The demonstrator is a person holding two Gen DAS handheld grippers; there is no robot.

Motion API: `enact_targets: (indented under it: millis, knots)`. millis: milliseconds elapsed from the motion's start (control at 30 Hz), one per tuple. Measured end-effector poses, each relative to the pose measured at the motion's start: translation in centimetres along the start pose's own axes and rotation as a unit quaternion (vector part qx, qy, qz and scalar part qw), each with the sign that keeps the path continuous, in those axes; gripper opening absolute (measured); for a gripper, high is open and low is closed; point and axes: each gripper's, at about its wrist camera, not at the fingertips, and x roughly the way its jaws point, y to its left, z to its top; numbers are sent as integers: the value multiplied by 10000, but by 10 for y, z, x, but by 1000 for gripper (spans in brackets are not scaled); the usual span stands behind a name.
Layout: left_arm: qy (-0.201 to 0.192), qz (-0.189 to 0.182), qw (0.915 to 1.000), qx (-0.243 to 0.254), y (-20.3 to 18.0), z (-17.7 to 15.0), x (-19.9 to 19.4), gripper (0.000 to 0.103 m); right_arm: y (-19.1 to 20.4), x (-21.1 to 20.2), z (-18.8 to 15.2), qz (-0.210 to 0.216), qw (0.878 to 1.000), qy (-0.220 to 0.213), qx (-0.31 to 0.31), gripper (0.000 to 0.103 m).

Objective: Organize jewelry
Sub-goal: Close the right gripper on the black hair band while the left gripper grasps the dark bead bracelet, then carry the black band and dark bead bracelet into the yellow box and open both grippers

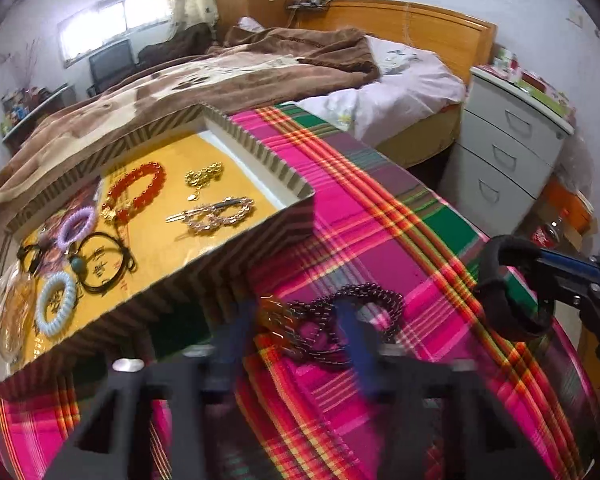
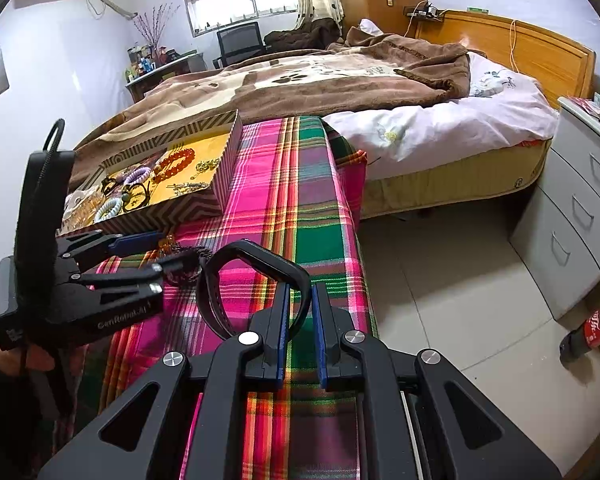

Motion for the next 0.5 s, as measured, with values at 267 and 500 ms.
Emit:
enact_targets:
  millis: [267,500]
  knots:
    - [-112,-165,9998,55,-3,-1,-8,14,1,2,0,-11,10000,-2,-16,11]
    - [-600,-268,9978,-72,12,17,-44,14,10,-1,22,43,9998,-176,-56,11]
